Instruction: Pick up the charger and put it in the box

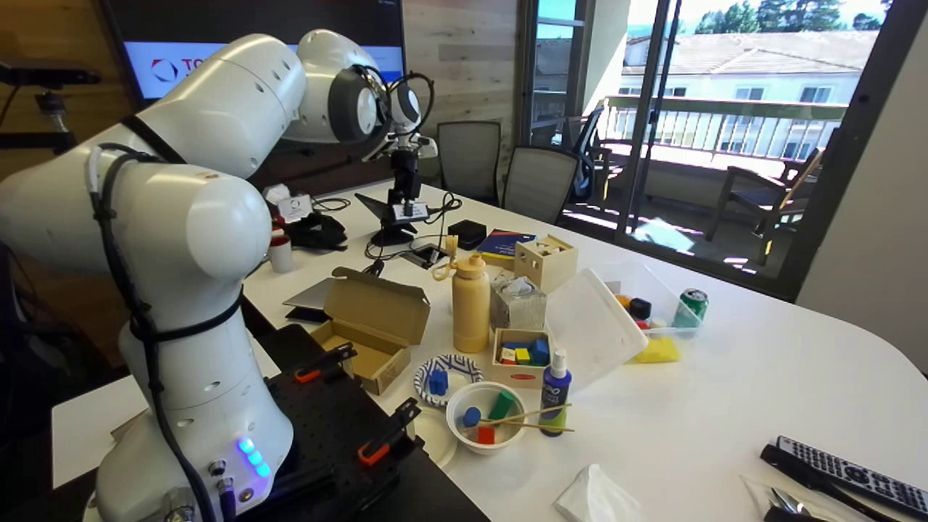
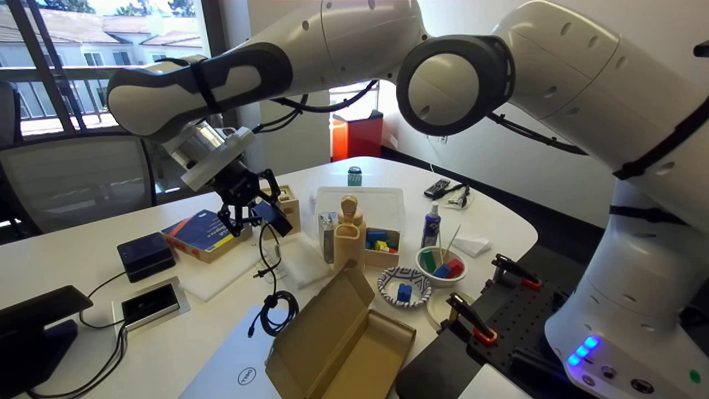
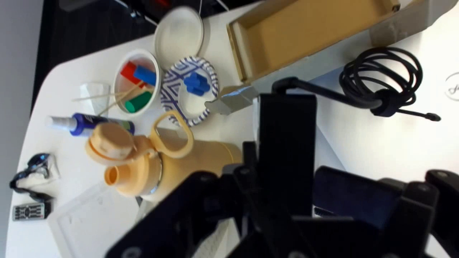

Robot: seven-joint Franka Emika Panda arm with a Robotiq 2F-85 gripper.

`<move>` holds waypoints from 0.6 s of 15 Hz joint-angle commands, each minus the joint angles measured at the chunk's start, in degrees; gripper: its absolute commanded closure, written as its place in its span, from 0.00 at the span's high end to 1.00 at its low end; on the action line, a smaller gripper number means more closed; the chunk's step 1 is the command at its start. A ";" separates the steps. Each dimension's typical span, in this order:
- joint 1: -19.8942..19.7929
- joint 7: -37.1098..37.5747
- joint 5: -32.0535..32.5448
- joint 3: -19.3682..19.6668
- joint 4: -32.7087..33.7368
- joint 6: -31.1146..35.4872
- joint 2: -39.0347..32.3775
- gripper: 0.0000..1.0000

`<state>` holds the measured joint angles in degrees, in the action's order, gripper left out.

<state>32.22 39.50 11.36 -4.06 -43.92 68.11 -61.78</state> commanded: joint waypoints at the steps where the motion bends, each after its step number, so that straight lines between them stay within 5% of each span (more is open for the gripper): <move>1: 0.04 7.30 -4.43 -1.70 -9.24 -3.96 9.97 0.13; 9: -0.78 20.30 -14.55 -4.21 -27.17 -5.52 27.68 0.13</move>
<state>32.73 54.51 1.94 -7.54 -59.78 64.20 -43.29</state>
